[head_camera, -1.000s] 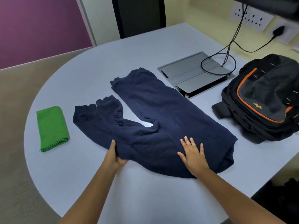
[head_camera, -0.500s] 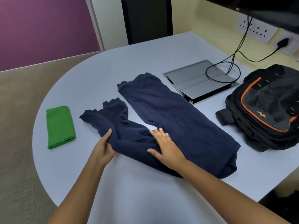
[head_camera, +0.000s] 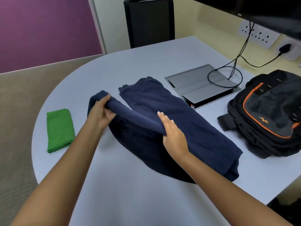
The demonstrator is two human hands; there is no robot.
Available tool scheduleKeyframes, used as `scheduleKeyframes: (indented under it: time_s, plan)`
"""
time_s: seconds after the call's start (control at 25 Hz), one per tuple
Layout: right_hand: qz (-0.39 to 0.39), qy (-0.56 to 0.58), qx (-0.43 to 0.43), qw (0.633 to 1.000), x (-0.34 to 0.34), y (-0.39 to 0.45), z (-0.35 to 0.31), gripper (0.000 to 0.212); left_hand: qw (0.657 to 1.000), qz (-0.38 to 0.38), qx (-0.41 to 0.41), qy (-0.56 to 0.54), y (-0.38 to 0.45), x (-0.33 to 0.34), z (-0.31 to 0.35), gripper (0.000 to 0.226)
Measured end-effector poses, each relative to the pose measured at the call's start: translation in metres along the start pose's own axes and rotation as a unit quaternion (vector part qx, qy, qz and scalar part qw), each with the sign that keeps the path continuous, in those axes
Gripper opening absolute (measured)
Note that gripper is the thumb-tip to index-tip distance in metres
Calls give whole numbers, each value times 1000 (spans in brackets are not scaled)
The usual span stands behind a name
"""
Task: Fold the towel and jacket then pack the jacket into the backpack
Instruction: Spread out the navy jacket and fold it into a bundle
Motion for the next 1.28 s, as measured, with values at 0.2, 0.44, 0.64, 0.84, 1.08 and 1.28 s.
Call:
scheduleKeyframes:
  time_s: [0.2, 0.44, 0.64, 0.84, 1.08, 1.28]
  plan:
    - [93, -14, -88, 992, -19, 5, 0, 71, 991, -126, 48, 21, 14, 21, 28, 39]
    - [-146, -171, -109, 968, 44, -46, 15, 87, 975, 144, -59, 158, 23, -78, -66, 29]
    - [-385, -145, -47, 910, 88, -100, 38, 83, 911, 295, -92, 273, 0, -122, -151, 32]
    - [-364, -101, -45, 925, 87, -109, 42, 66, 948, 192, -120, 222, -16, -83, -180, 34]
    - [-292, 29, -29, 956, 62, -96, 34, 57, 984, 100, -145, 25, -17, -75, -175, 39]
    - [-309, 81, -43, 947, 33, -138, 46, 55, 980, 94, -151, -92, -13, -86, -150, 50]
Point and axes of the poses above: each hand's wrist, its own y-axis towards the middle knuckle, its own x-axis out of the palm, z = x × y, the point moved 3 cm from there along y, towards the middle knuckle, and after that the axes turned 5 degrees about -x, right-handed, at the moved point
